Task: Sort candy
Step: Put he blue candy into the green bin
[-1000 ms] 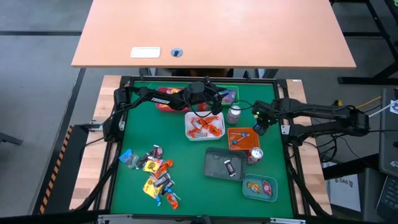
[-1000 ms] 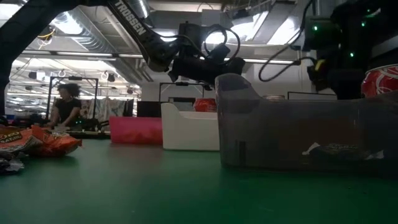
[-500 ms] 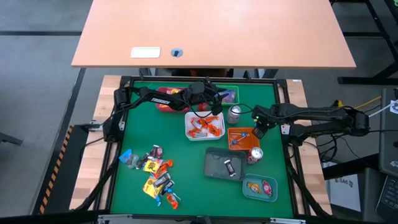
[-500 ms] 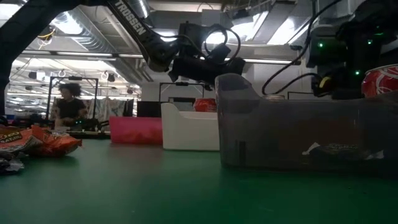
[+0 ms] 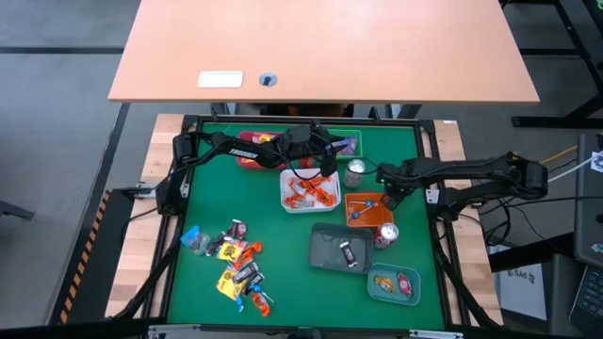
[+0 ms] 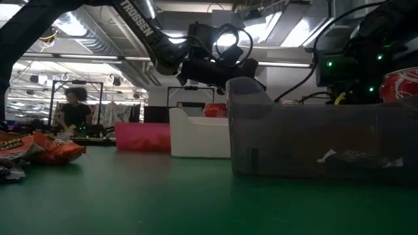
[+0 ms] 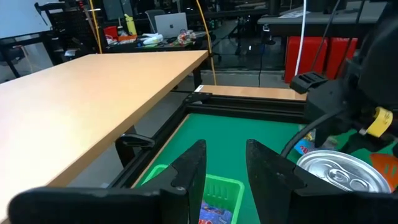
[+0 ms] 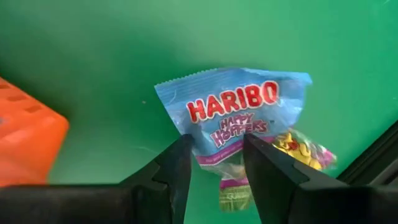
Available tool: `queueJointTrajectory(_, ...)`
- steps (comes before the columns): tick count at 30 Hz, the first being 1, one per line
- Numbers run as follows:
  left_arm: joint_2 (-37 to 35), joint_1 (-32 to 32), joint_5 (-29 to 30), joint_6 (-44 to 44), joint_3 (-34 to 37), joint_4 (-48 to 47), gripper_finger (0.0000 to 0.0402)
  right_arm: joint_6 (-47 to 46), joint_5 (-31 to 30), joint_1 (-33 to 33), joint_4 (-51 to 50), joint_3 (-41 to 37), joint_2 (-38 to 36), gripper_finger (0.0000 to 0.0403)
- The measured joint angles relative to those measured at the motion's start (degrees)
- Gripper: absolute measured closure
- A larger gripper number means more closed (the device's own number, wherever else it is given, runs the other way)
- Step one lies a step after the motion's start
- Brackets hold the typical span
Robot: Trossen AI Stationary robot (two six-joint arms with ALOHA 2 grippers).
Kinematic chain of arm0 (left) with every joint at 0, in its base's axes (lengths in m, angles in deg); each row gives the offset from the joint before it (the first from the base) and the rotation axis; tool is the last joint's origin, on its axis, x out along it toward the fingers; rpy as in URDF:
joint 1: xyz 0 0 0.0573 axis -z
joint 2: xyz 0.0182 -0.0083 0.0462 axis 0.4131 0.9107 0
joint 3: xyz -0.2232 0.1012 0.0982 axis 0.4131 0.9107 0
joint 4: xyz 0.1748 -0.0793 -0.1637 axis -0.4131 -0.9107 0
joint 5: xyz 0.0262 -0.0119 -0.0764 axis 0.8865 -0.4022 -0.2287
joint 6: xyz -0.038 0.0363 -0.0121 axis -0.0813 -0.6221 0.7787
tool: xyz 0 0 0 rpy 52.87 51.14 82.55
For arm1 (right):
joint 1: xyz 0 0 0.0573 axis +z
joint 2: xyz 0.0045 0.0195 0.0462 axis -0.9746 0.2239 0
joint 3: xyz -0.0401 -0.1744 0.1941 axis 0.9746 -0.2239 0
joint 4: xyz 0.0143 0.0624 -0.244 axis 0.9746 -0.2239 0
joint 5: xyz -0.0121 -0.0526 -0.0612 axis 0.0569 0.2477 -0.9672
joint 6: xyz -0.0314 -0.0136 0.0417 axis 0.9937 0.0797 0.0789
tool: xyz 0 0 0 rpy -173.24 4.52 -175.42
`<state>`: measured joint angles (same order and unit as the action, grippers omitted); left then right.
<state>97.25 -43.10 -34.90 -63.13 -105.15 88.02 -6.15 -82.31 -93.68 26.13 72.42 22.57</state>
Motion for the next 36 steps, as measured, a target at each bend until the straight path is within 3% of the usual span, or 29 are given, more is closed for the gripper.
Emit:
queueJointTrajectory(6,0.00,0.09,0.00,0.00,0.00,0.00,0.0298,0.00,0.27,0.04,1.01,0.15,3.18,0.0279)
queueJointTrajectory(15,-0.59,0.09,0.03,-0.02,0.03,-0.36,0.0298,0.02,0.59,0.04,0.55,0.11,3.32,0.0392)
queueJointTrajectory(24,-4.51,0.00,0.28,-0.42,0.04,-1.54,0.0298,0.20,2.27,0.11,-5.56,5.12,3.43,0.0380)
queueJointTrajectory(36,-15.56,-0.14,0.31,-0.46,0.02,-27.50,0.0298,6.49,-4.87,0.11,-16.39,16.00,3.39,0.0396)
